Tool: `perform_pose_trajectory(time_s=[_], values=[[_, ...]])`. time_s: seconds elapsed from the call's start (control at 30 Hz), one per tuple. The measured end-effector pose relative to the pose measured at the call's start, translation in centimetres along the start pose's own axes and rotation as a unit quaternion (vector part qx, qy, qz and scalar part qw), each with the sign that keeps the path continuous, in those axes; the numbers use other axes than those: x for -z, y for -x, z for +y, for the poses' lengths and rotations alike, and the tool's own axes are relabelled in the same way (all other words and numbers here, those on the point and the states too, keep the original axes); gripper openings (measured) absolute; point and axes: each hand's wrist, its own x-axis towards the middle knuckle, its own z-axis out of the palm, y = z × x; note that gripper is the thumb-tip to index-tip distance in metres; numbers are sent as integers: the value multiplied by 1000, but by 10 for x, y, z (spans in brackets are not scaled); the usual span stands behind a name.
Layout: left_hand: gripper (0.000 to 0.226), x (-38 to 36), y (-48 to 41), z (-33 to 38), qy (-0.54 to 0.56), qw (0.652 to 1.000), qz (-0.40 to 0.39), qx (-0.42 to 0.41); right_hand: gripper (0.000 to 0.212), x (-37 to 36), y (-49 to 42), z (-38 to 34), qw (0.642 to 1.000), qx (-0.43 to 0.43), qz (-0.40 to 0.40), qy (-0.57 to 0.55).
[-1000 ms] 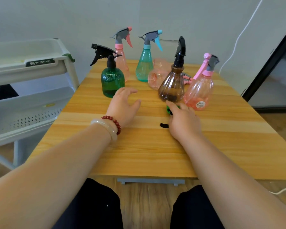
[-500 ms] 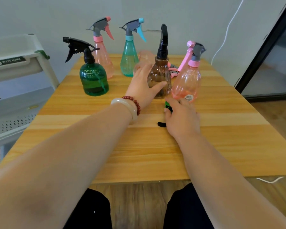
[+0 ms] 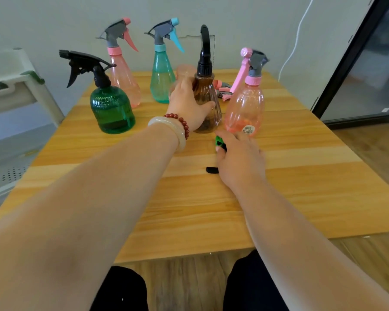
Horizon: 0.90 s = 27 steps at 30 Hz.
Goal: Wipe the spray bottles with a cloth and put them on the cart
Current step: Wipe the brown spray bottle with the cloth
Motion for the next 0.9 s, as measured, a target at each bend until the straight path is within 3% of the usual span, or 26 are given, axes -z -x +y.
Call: perform_pose_trajectory(time_s=[0.33,0.47,0.57,0.9], values=[[70,52,64,-29,67,997,-11,21,38,0,4,-1,999,22,16,-17],[76,63,69,-31,55,997,39,21,37,-1,7,-3,993,100,16,-55],[68,67,72,-29,29,999,38,26,36,0,9,-2,987,138,24,-81],[59,94,104,-41,123,990,23,66,26,5,18,-22,963,207,79,-157]])
